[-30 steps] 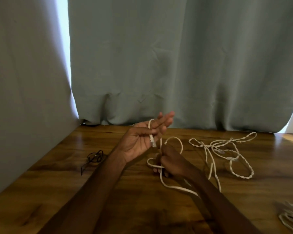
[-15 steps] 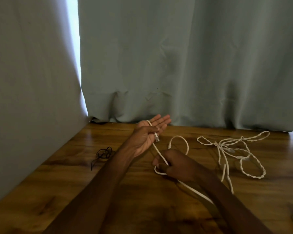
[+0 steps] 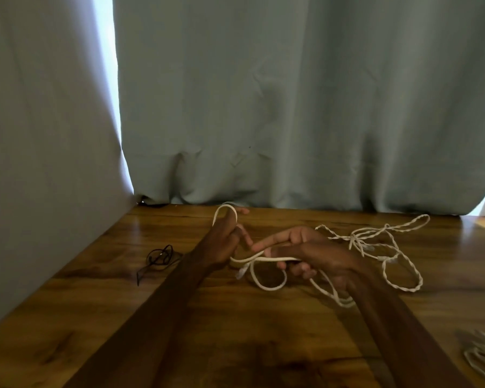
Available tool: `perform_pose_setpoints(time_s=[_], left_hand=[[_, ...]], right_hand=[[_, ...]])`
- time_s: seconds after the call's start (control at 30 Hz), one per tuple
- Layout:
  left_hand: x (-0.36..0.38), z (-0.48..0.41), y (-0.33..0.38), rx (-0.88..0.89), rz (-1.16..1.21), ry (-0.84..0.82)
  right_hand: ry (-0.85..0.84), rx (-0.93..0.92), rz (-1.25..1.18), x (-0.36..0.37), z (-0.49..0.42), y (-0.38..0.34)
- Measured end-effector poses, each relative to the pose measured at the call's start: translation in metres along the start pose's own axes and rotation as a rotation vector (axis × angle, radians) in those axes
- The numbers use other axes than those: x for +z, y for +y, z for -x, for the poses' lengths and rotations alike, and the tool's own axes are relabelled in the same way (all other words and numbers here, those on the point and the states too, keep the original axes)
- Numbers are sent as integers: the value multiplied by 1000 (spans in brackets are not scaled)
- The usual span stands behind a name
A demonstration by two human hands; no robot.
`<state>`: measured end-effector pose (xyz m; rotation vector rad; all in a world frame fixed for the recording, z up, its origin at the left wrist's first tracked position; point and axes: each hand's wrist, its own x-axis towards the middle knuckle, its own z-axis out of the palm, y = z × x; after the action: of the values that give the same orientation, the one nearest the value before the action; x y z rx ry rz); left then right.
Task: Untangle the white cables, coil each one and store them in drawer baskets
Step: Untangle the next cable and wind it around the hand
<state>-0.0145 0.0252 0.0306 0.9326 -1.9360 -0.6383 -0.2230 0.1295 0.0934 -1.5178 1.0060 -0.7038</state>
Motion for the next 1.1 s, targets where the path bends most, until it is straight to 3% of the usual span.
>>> perform_pose_setpoints(time_s=[0.1, 0.2, 0.33, 0.43, 0.53, 0.67, 0.73, 0.8, 0.93, 1.1], left_hand=[[0, -4, -1, -18, -17, 12], [6, -5, 5, -90, 120, 7], [9, -6, 11, -212, 106, -101], [11, -9, 17, -326, 333, -285], [8, -10, 32, -487, 645, -581], [-4, -9, 49, -441, 891, -953], [-6, -9, 58, -385, 973, -1004], [-5, -9, 63, -295, 1065, -924], [-4, -12, 65, -212, 1248, -593], [-1, -19, 63, -182, 1393, -203]], right_hand=[[209, -92, 149, -6, 11, -1], [391, -232, 118, -9, 15, -2], [648, -508, 529, -22, 1, 11], [834, -616, 758, -33, -4, 21], [954, -637, 817, -39, -2, 24], [1018, -551, 840, -47, -3, 30], [978, -480, 850, -48, -7, 34], [874, -353, 859, -43, -14, 38], [581, -103, 1092, -17, -26, 51], [376, -155, 1090, 13, -33, 49]])
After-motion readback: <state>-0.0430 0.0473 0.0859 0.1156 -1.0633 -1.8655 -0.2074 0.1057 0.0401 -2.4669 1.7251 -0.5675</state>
